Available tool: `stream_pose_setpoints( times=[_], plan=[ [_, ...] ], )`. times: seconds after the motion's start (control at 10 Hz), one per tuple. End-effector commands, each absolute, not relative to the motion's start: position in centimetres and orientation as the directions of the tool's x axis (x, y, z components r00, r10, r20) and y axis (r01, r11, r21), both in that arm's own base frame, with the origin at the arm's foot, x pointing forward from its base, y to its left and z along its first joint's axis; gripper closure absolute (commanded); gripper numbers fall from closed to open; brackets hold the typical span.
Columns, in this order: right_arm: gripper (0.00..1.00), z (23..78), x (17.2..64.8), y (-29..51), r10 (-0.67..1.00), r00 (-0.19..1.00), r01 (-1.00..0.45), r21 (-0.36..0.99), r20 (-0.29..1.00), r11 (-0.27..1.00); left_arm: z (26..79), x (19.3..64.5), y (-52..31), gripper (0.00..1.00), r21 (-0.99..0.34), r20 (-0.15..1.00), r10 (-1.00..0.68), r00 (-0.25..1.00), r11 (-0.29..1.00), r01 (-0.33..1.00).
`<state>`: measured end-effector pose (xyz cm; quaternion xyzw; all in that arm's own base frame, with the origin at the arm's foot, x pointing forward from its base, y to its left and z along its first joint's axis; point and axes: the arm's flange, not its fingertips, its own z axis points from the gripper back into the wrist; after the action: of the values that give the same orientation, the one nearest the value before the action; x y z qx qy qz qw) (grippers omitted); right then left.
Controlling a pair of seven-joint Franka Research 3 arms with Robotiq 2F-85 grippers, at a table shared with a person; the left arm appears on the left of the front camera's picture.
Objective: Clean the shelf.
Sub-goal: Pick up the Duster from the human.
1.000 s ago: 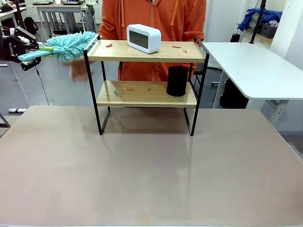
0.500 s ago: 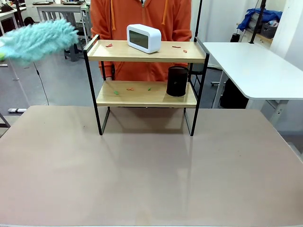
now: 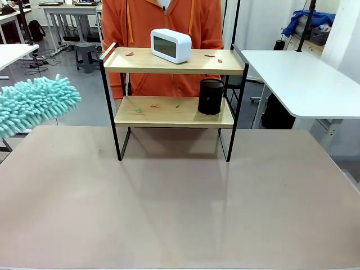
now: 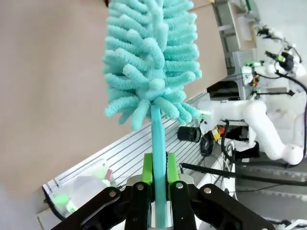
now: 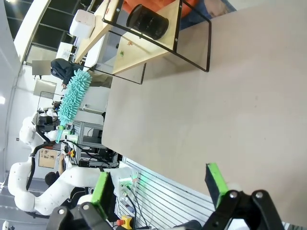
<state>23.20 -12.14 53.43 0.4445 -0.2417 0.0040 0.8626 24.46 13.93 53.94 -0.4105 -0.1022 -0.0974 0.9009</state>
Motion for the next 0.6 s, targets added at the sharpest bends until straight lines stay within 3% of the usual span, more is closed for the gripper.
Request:
stream_pose_setpoints(
  times=[0.0, 0.5],
  plan=[
    [0.0, 53.56, 23.32, -12.18, -0.196, 0.876, -0.251, 0.763, 0.441, 0.595, 54.6, 24.66, 14.73, 1.0, -0.719, 0.252, -0.06, 0.966, 0.657, 0.228],
    [0.0, 53.56, 23.32, -12.18, -0.196, 0.876, -0.251, 0.763, 0.441, 0.595, 54.6, 24.66, 14.73, 1.0, -0.719, 0.252, -0.06, 0.966, 0.657, 0.228]
  ],
)
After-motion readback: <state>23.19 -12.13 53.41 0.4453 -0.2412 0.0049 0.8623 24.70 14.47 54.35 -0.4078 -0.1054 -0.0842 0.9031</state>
